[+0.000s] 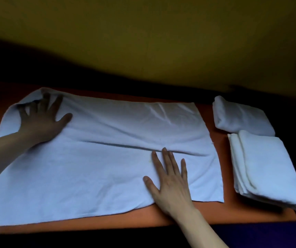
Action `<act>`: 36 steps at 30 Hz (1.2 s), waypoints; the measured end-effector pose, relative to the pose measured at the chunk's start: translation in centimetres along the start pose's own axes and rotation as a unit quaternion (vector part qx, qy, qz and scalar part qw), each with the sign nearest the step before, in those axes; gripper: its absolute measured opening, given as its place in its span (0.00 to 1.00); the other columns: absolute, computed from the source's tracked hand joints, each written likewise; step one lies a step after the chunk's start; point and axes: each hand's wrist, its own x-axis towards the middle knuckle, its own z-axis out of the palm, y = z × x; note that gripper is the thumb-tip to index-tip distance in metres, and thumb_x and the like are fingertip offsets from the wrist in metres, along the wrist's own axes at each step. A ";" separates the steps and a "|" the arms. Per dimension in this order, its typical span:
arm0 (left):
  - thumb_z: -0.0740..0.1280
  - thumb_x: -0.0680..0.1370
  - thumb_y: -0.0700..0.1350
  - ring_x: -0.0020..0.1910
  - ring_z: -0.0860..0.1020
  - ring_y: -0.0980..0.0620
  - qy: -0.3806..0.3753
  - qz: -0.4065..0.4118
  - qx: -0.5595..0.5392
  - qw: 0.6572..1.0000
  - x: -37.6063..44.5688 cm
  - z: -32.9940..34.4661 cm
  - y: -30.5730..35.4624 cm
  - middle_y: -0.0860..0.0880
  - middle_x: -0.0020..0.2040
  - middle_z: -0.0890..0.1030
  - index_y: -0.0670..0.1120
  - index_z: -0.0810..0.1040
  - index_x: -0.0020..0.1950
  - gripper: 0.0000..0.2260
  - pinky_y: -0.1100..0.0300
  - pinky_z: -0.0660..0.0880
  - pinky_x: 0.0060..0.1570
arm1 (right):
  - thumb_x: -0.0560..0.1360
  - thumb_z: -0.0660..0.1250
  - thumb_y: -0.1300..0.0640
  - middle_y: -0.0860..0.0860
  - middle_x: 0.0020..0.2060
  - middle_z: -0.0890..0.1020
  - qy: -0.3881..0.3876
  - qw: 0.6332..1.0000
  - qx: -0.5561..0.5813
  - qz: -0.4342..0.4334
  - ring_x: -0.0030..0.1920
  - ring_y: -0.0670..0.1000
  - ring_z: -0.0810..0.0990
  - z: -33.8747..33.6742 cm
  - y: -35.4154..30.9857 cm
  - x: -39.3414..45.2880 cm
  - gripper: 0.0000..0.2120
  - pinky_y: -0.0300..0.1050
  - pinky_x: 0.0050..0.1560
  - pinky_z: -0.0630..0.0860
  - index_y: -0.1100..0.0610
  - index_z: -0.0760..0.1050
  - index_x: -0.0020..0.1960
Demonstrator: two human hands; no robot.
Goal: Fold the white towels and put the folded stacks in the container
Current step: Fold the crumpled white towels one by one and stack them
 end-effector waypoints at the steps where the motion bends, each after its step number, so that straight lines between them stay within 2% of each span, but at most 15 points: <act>1: 0.43 0.73 0.76 0.77 0.56 0.35 -0.001 0.010 0.006 1.000 0.9 0.1 -0.3 0.46 0.83 0.50 0.62 0.47 0.81 0.38 0.29 0.47 0.71 | 0.79 0.47 0.31 0.47 0.81 0.38 -0.006 1.000 -0.003 -0.008 0.79 0.47 0.34 0.0 -0.2 -0.1 0.36 0.61 0.78 0.39 0.42 0.39 0.81; 4: 0.43 0.73 0.76 0.77 0.57 0.34 0.012 0.040 0.018 0.999 3.4 0.5 -0.9 0.45 0.82 0.52 0.62 0.48 0.80 0.38 0.28 0.48 0.70 | 0.78 0.46 0.28 0.46 0.80 0.35 -0.027 0.999 0.000 -0.026 0.79 0.47 0.31 0.0 -1.3 -0.3 0.38 0.60 0.77 0.35 0.41 0.35 0.80; 6: 0.43 0.73 0.76 0.76 0.58 0.33 0.020 0.052 0.019 0.998 4.7 0.7 -1.0 0.44 0.82 0.52 0.62 0.48 0.80 0.38 0.28 0.49 0.70 | 0.77 0.45 0.27 0.46 0.81 0.38 -0.025 0.999 0.007 -0.022 0.79 0.47 0.34 -0.2 -1.7 0.2 0.38 0.58 0.77 0.37 0.40 0.37 0.80; 8: 0.44 0.74 0.74 0.74 0.61 0.31 0.030 0.062 0.034 0.997 5.2 0.7 -0.5 0.42 0.81 0.53 0.59 0.52 0.81 0.37 0.27 0.51 0.68 | 0.77 0.45 0.27 0.48 0.81 0.50 0.009 1.000 0.024 -0.007 0.80 0.49 0.49 -0.7 -1.5 1.0 0.36 0.55 0.77 0.48 0.40 0.49 0.81; 10: 0.48 0.77 0.67 0.70 0.64 0.28 0.053 0.081 0.052 0.994 4.5 0.0 0.6 0.37 0.79 0.59 0.52 0.60 0.79 0.34 0.28 0.56 0.66 | 0.79 0.50 0.32 0.51 0.76 0.66 0.084 0.995 0.043 0.019 0.73 0.53 0.66 -1.5 -0.4 2.4 0.31 0.53 0.72 0.62 0.44 0.62 0.78; 11: 0.50 0.78 0.63 0.68 0.67 0.28 0.070 0.100 0.053 0.991 3.8 -0.4 1.5 0.35 0.77 0.63 0.48 0.64 0.78 0.32 0.30 0.60 0.65 | 0.79 0.53 0.35 0.53 0.72 0.71 0.117 0.992 0.045 0.035 0.69 0.55 0.70 -2.0 0.5 3.4 0.29 0.53 0.68 0.66 0.46 0.66 0.76; 14: 0.53 0.77 0.56 0.61 0.74 0.31 0.108 0.160 0.010 0.981 0.3 -1.5 5.7 0.32 0.70 0.71 0.42 0.69 0.74 0.29 0.38 0.72 0.56 | 0.78 0.60 0.43 0.57 0.65 0.74 0.156 0.982 0.040 0.097 0.62 0.60 0.74 -4.1 4.0 7.1 0.25 0.56 0.62 0.69 0.51 0.70 0.72; 17: 0.58 0.75 0.54 0.62 0.76 0.34 0.103 0.224 -0.076 0.966 -6.0 -1.1 12.2 0.36 0.68 0.75 0.42 0.74 0.70 0.27 0.44 0.71 0.61 | 0.78 0.63 0.46 0.62 0.63 0.74 0.154 0.968 0.056 0.192 0.62 0.66 0.74 -6.3 8.2 11.0 0.24 0.57 0.62 0.69 0.54 0.71 0.71; 19: 0.61 0.75 0.52 0.63 0.76 0.37 0.102 0.296 -0.134 0.940 -11.3 -0.3 17.2 0.39 0.67 0.77 0.43 0.77 0.68 0.23 0.47 0.69 0.64 | 0.78 0.62 0.45 0.64 0.65 0.72 0.123 0.958 0.066 0.249 0.64 0.67 0.72 -7.3 10.3 13.3 0.25 0.58 0.64 0.69 0.55 0.70 0.71; 22: 0.64 0.77 0.56 0.63 0.75 0.40 0.040 0.411 -0.187 0.891 -18.8 0.4 24.5 0.43 0.67 0.77 0.46 0.78 0.66 0.22 0.47 0.70 0.64 | 0.76 0.62 0.38 0.64 0.67 0.71 0.074 0.946 0.093 0.302 0.67 0.67 0.70 -7.5 11.4 15.7 0.30 0.59 0.66 0.69 0.59 0.69 0.70; 25: 0.63 0.74 0.63 0.55 0.71 0.43 -0.062 0.475 -0.130 0.868 -23.2 0.5 28.9 0.45 0.64 0.74 0.48 0.75 0.60 0.22 0.49 0.69 0.56 | 0.67 0.67 0.31 0.61 0.67 0.74 0.057 0.921 0.133 0.361 0.66 0.65 0.74 -7.6 11.8 17.5 0.45 0.59 0.64 0.73 0.62 0.66 0.72; 27: 0.64 0.73 0.59 0.48 0.70 0.44 -0.055 0.481 -0.086 0.871 -24.1 1.6 30.3 0.46 0.57 0.74 0.47 0.73 0.56 0.19 0.50 0.69 0.48 | 0.65 0.71 0.33 0.60 0.64 0.77 0.029 0.904 0.157 0.397 0.62 0.64 0.77 -8.2 12.1 18.2 0.46 0.56 0.60 0.76 0.64 0.67 0.71; 31: 0.64 0.72 0.39 0.35 0.68 0.46 0.023 0.437 -0.065 0.897 -23.9 3.5 31.6 0.48 0.41 0.74 0.47 0.75 0.45 0.05 0.52 0.66 0.34 | 0.72 0.75 0.48 0.61 0.60 0.80 -0.026 0.893 0.215 0.394 0.60 0.63 0.79 -9.5 12.5 18.5 0.32 0.49 0.50 0.75 0.66 0.71 0.67; 34: 0.61 0.70 0.36 0.32 0.68 0.48 0.020 0.426 -0.066 0.902 -23.6 3.0 32.1 0.49 0.36 0.72 0.48 0.74 0.41 0.07 0.55 0.63 0.32 | 0.78 0.69 0.50 0.60 0.64 0.76 -0.023 0.890 0.275 0.364 0.65 0.62 0.75 -9.8 12.5 17.7 0.29 0.48 0.56 0.72 0.67 0.68 0.71; 36: 0.64 0.72 0.39 0.33 0.71 0.46 -0.039 0.379 -0.132 0.915 -24.0 1.8 31.9 0.50 0.36 0.73 0.48 0.72 0.46 0.06 0.55 0.65 0.33 | 0.80 0.65 0.53 0.60 0.62 0.77 0.025 0.874 0.346 0.340 0.65 0.60 0.76 -10.1 12.5 16.9 0.22 0.49 0.61 0.73 0.66 0.72 0.67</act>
